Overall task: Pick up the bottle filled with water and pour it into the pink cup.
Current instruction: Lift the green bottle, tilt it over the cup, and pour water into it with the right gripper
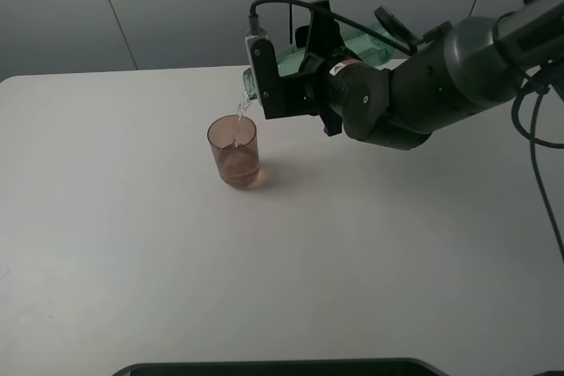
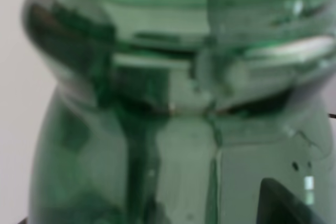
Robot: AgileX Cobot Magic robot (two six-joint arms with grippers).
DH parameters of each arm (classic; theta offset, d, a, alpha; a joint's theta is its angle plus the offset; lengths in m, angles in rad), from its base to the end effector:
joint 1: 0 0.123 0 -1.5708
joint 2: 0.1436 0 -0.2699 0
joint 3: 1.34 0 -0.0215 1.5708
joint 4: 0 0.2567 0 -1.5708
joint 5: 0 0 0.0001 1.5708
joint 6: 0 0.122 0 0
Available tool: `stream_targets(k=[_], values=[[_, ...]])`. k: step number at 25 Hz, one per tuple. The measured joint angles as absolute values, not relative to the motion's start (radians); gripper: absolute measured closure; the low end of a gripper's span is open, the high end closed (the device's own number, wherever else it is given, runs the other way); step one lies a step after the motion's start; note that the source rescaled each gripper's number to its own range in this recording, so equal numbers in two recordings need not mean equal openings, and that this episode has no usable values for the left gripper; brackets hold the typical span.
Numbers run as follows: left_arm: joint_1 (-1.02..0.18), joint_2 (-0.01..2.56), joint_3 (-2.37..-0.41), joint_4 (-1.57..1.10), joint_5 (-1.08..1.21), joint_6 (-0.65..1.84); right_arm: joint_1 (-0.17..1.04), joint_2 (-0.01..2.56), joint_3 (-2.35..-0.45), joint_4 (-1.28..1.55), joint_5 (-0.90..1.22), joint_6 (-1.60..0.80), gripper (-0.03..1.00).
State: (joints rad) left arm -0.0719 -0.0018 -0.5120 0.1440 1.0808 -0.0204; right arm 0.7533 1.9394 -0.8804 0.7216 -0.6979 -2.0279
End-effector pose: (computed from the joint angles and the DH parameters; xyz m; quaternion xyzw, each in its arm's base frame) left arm 0.0409 0.0125 0.2685 0.0180 0.8525 0.0479 0.5203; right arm 0.3243 0.2332 0.1143 -0.6704 0.4805 -0.3503 0.4438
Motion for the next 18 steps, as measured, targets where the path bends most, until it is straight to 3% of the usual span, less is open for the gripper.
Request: stream_targets(k=[18], values=[[-0.072, -0.002, -0.512, 0.144, 1.081, -0.020, 0.738, 1.939, -0.881, 0.723, -0.702, -2.055, 0.93]])
